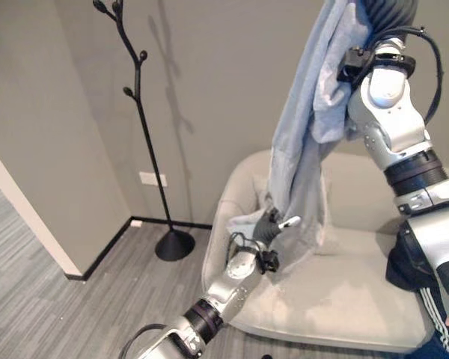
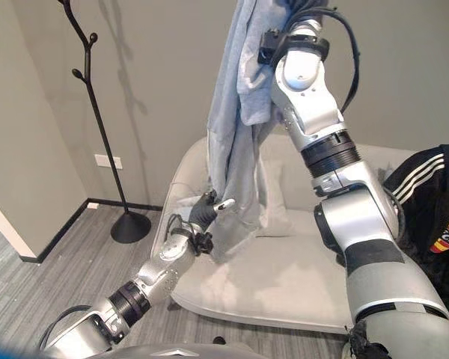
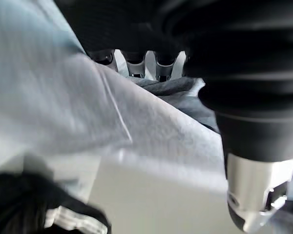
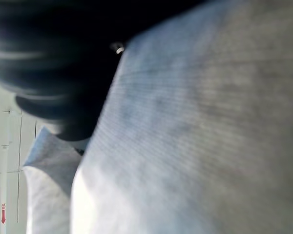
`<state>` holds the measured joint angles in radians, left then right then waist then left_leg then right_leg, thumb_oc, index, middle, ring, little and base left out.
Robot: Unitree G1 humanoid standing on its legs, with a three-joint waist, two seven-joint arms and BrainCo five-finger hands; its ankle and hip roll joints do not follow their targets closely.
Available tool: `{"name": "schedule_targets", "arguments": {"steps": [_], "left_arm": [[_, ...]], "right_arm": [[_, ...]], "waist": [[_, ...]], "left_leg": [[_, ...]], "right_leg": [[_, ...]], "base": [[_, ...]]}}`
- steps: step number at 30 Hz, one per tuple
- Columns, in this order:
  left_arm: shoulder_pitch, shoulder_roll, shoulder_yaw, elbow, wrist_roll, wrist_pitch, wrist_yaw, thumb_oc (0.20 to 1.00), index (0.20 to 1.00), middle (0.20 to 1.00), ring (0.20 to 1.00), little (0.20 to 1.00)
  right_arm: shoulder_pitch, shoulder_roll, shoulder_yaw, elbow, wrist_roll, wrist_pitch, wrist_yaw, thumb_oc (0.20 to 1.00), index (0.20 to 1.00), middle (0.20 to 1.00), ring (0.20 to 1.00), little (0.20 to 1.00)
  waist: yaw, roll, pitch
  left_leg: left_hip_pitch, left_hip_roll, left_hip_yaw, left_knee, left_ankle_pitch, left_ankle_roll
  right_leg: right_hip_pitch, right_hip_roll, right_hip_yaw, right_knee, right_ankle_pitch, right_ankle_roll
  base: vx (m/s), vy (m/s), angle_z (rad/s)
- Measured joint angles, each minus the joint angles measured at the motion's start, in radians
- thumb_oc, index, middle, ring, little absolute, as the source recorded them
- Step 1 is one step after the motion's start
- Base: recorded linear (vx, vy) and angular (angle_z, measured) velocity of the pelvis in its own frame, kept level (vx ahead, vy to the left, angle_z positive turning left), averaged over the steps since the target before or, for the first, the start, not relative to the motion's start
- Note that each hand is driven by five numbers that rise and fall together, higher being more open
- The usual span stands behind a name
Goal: Hang the clothes on the sofa on the clothes rack.
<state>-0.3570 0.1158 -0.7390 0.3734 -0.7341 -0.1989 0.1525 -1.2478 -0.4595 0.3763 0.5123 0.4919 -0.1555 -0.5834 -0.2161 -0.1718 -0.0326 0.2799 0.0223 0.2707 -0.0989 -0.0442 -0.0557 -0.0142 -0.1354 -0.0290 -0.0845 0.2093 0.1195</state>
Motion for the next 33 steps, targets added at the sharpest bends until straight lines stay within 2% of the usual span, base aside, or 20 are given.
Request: {"name": "schedule_targets", "arguments": {"steps": [5, 7, 8, 9, 10, 13, 15, 18, 23, 24, 26, 27, 29, 30, 31, 33], "left_arm": [[-0.05, -0.038, -0.042, 0.136, 0.01, 0.017, -0.014, 1.0, 1.0, 1.0, 1.0, 1.0], [-0.088, -0.063, -0.052, 0.235, 0.012, 0.029, -0.009, 0.937, 0.937, 0.937, 0.937, 0.937], [-0.115, -0.084, -0.051, 0.289, 0.016, 0.036, -0.003, 0.504, 0.504, 0.504, 0.504, 0.504], [-0.115, -0.084, -0.051, 0.289, 0.016, 0.036, -0.003, 0.26, 0.26, 0.26, 0.26, 0.26], [-0.148, -0.114, -0.051, 0.352, 0.054, 0.037, 0.002, 0.2, 0.2, 0.2, 0.2, 0.2], [-0.19, -0.152, -0.043, 0.411, 0.101, 0.038, 0.013, 0.2, 0.2, 0.2, 0.2, 0.2], [-0.203, -0.161, -0.041, 0.428, 0.127, 0.038, 0.024, 0.2, 0.2, 0.2, 0.2, 0.2], [-0.203, -0.149, -0.021, 0.428, 0.128, 0.039, 0.042, 0.2, 0.2, 0.2, 0.2, 0.2], [-0.199, -0.112, 0.027, 0.41, 0.128, 0.048, 0.066, 0.2, 0.2, 0.2, 0.2, 0.2], [-0.196, -0.097, 0.045, 0.404, 0.128, 0.052, 0.071, 0.2, 0.2, 0.2, 0.2, 0.2], [-0.124, -0.049, 0.101, 0.25, 0.129, 0.057, 0.074, 0.2, 0.2, 0.2, 0.2, 0.2], [-0.097, -0.025, 0.116, 0.193, 0.129, 0.054, 0.081, 0.2, 0.2, 0.2, 0.2, 0.2], [-0.061, 0.022, 0.178, 0.151, 0.156, 0.056, 0.086, 0.2, 0.2, 0.2, 0.2, 0.2], [-0.031, 0.04, 0.21, 0.106, 0.173, 0.055, 0.088, 0.2, 0.2, 0.2, 0.2, 0.2], [0.017, 0.089, 0.276, 0.043, 0.212, 0.037, 0.109, 0.2, 0.2, 0.2, 0.2, 0.2], [0.074, 0.135, 0.373, -0.055, 0.282, 0.046, 0.118, 0.2, 0.2, 0.2, 0.2, 0.2]], "right_arm": [[-0.002, 0.074, 0.036, -0.001, 0.039, 0.0, 0.013, 0.2, 0.2, 0.2, 0.2, 0.2], [-0.001, 0.087, 0.058, -0.019, 0.06, 0.0, 0.027, 0.2, 0.2, 0.2, 0.2, 0.2], [-0.001, 0.088, 0.066, -0.036, 0.069, 0.0, 0.028, 0.2, 0.2, 0.2, 0.2, 0.2], [-0.001, 0.088, 0.066, -0.036, 0.069, 0.0, 0.028, 0.2, 0.2, 0.2, 0.2, 0.2], [-0.001, 0.091, 0.069, -0.073, 0.078, -0.001, 0.032, 0.2, 0.2, 0.2, 0.2, 0.2], [-0.001, 0.088, 0.071, -0.122, 0.1, -0.015, 0.039, 0.2, 0.2, 0.2, 0.2, 0.2], [-0.001, 0.081, 0.071, -0.125, 0.11, -0.023, 0.04, 0.2, 0.2, 0.2, 0.2, 0.2], [-0.001, 0.062, 0.071, -0.127, 0.121, -0.025, 0.045, 0.2, 0.2, 0.2, 0.2, 0.2], [0.001, -0.024, 0.069, -0.144, 0.144, -0.029, 0.042, 0.2, 0.2, 0.2, 0.2, 0.2], [0.003, -0.03, 0.066, -0.145, 0.144, -0.029, 0.041, 0.2, 0.2, 0.2, 0.2, 0.2], [0.036, -0.116, 0.054, -0.171, 0.141, -0.036, 0.043, 0.2, 0.2, 0.2, 0.2, 0.2], [0.062, -0.166, 0.023, -0.186, 0.138, -0.037, 0.04, 0.2, 0.2, 0.2, 0.2, 0.2], [0.109, -0.211, -0.039, -0.217, 0.124, -0.036, 0.038, 0.2, 0.2, 0.2, 0.2, 0.2], [0.15, -0.249, -0.065, -0.253, 0.104, -0.037, 0.039, 0.2, 0.2, 0.2, 0.2, 0.2], [0.239, -0.326, -0.109, -0.299, 0.062, -0.038, 0.042, 0.2, 0.2, 0.2, 0.2, 0.2], [0.404, -0.351, -0.21, -0.411, -0.025, -0.034, 0.048, 0.2, 0.2, 0.2, 0.2, 0.2]], "waist": [[-0.019, -0.002, -0.001], [-0.033, -0.002, -0.001], [-0.042, -0.002, -0.001], [-0.042, -0.002, -0.001], [-0.056, -0.003, -0.002], [-0.085, -0.003, -0.003], [-0.089, -0.003, -0.003], [-0.103, -0.003, -0.004], [-0.092, 0.009, -0.01], [-0.082, 0.016, -0.012], [-0.063, 0.018, -0.011], [-0.049, 0.019, -0.011], [-0.018, 0.028, -0.011], [-0.015, 0.027, -0.011], [0.006, 0.032, -0.008], [0.029, 0.037, -0.001]], "left_leg": [[0.007, -0.001, 0.017, 0.0, 0.0, 0.003], [0.007, -0.004, 0.023, 0.0, -0.001, 0.004], [0.007, -0.005, 0.026, 0.0, -0.002, 0.004], [0.007, -0.005, 0.026, 0.0, -0.002, 0.004], [0.006, -0.006, 0.028, 0.0, -0.001, 0.003], [0.011, -0.008, 0.041, 0.0, -0.004, 0.003], [0.02, -0.009, 0.055, 0.0, -0.008, 0.005], [0.021, -0.012, 0.058, 0.0, -0.009, 0.006], [0.022, -0.012, 0.057, 0.0, -0.009, 0.006], [0.02, -0.012, 0.056, 0.0, -0.01, 0.007], [0.021, -0.009, 0.045, 0.0, -0.013, 0.012], [0.022, -0.009, 0.043, 0.0, -0.013, 0.011], [0.022, -0.009, 0.033, 0.0, -0.013, 0.013], [0.023, -0.008, 0.024, 0.0, -0.013, 0.013], [0.033, -0.01, 0.017, 0.0, -0.014, 0.014], [0.038, -0.012, 0.014, 0.0, -0.016, 0.016]], "right_leg": [[-0.002, 0.003, 0.017, 0.003, 0.0, 0.0], [-0.006, 0.005, 0.026, 0.003, 0.0, 0.0], [-0.011, 0.005, 0.031, 0.006, 0.0, 0.0], [-0.011, 0.005, 0.031, 0.006, 0.0, 0.0], [-0.016, 0.004, 0.034, 0.013, 0.0, 0.0], [-0.018, 0.007, 0.044, 0.016, 0.001, 0.001], [-0.018, 0.011, 0.057, 0.015, 0.0, 0.001], [-0.017, 0.009, 0.063, 0.016, 0.0, 0.001], [-0.015, 0.01, 0.062, 0.015, 0.0, 0.001], [-0.011, 0.008, 0.061, 0.015, 0.0, 0.001], [0.006, 0.008, 0.051, 0.0, 0.005, 0.007], [0.007, 0.007, 0.047, -0.001, 0.009, 0.012], [0.021, 0.002, 0.036, -0.009, 0.01, 0.015], [0.027, 0.001, 0.03, -0.012, 0.011, 0.015], [0.037, -0.003, 0.023, -0.017, 0.011, 0.015], [0.042, -0.007, 0.019, -0.016, 0.011, 0.016]], "base": [[0.0, -0.005, -0.09], [-0.01, -0.009, -0.1], [-0.01, -0.007, -0.05], [-0.01, -0.006, -0.06], [0.0, -0.007, -0.09], [-0.01, -0.003, -0.13], [-0.01, 0.0, -0.18], [0.0, -0.001, -0.02], [0.0, 0.0, 0.0], [-0.03, 0.022, 0.03], [-0.02, 0.01, 0.13], [-0.02, 0.007, 0.14], [-0.02, 0.007, 0.14], [-0.03, 0.01, 0.25], [-0.04, 0.02, 0.21], [-0.04, 0.028, 0.09]]}}
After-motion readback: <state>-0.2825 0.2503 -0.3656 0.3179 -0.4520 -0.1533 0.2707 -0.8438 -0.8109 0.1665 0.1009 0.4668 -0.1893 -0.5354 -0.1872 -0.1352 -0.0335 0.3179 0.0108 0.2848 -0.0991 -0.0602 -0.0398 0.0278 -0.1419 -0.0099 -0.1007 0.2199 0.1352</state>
